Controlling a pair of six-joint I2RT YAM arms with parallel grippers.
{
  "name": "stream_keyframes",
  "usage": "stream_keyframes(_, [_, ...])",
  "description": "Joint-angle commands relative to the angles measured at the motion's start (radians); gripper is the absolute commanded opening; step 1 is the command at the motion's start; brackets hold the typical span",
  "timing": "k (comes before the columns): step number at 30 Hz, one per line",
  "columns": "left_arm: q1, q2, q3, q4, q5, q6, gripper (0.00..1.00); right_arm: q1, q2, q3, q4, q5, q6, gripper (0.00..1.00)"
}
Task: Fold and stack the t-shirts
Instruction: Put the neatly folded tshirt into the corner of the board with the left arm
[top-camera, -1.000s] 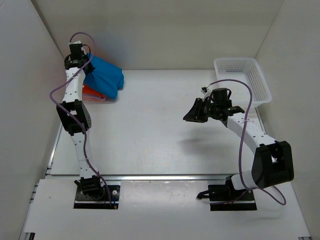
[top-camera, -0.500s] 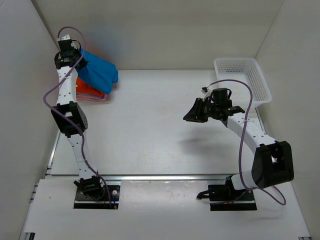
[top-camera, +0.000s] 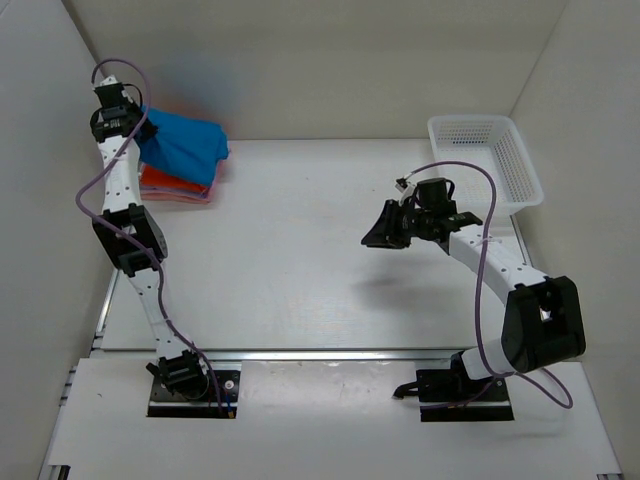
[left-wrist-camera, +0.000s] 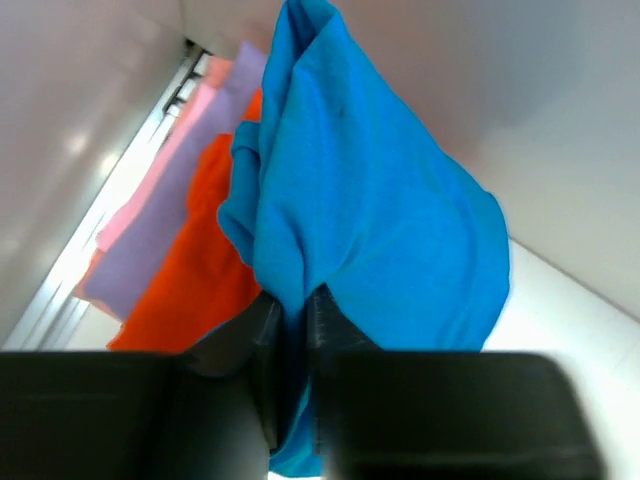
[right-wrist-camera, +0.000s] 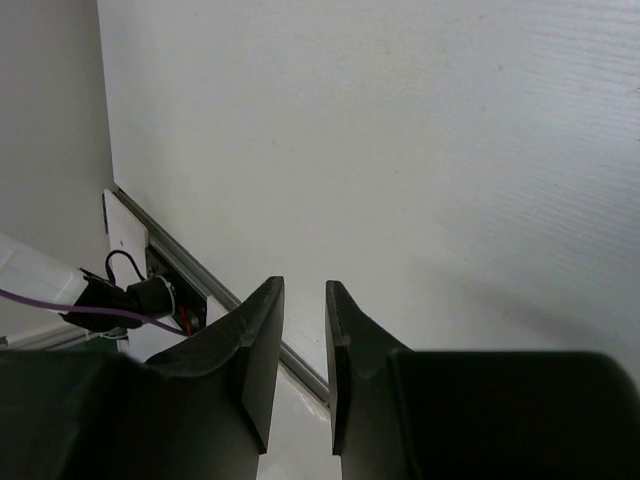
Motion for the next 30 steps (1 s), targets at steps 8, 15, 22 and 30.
stream_keyframes(8, [0.004, -0.16, -0.045, 0.027, -0.057, -0.031, 0.76, 0.045, -0.058, -0.03, -0.023, 0.066, -0.02, 0.35])
stream_keyframes(15, [-0.054, -0.435, -0.393, 0.024, 0.188, -0.042, 0.99, -0.001, -0.141, -0.117, -0.09, 0.1, -0.088, 0.78])
stream_keyframes(22, [-0.266, -0.703, -0.801, -0.001, 0.213, -0.013, 0.98, -0.001, -0.18, -0.128, -0.143, 0.123, -0.131, 0.99])
stream_keyframes(30, [-0.392, -1.102, -1.234, 0.051, 0.163, -0.028, 0.99, 0.004, -0.284, -0.168, -0.135, 0.114, -0.125, 0.99])
